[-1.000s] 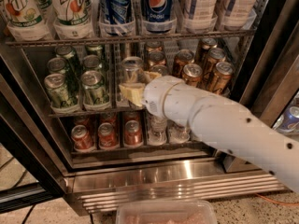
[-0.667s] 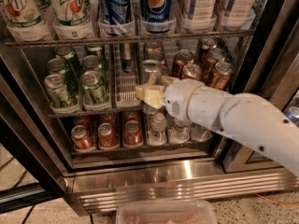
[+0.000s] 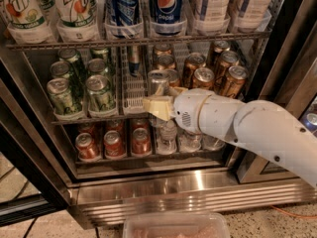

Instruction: Pick redbull can from middle shelf of fridge

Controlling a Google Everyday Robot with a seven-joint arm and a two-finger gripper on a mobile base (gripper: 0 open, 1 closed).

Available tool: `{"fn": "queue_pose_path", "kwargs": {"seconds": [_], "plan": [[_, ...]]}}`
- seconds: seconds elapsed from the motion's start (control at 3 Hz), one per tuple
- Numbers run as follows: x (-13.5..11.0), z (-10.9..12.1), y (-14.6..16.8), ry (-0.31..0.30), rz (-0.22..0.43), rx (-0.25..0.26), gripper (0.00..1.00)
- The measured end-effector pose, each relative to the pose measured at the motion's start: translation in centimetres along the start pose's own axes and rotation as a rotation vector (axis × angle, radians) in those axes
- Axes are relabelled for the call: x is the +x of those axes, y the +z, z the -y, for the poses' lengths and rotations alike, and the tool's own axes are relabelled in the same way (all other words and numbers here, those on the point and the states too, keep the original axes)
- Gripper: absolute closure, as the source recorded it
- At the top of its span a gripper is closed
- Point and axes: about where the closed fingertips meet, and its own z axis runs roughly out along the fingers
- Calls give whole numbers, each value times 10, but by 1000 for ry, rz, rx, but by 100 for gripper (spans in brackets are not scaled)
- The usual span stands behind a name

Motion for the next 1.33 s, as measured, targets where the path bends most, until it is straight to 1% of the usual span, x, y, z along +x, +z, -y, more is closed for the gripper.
{"fn": "queue_pose_path", "kwargs": {"seconds": [0.33, 0.67, 1.0, 1.33], "plan": [[9, -2, -7, 21, -15, -57, 100], [31, -12, -27, 70, -81, -130, 100], [47, -37, -39, 89, -140, -221, 100], [48, -66, -36, 69, -174, -341, 100]]}}
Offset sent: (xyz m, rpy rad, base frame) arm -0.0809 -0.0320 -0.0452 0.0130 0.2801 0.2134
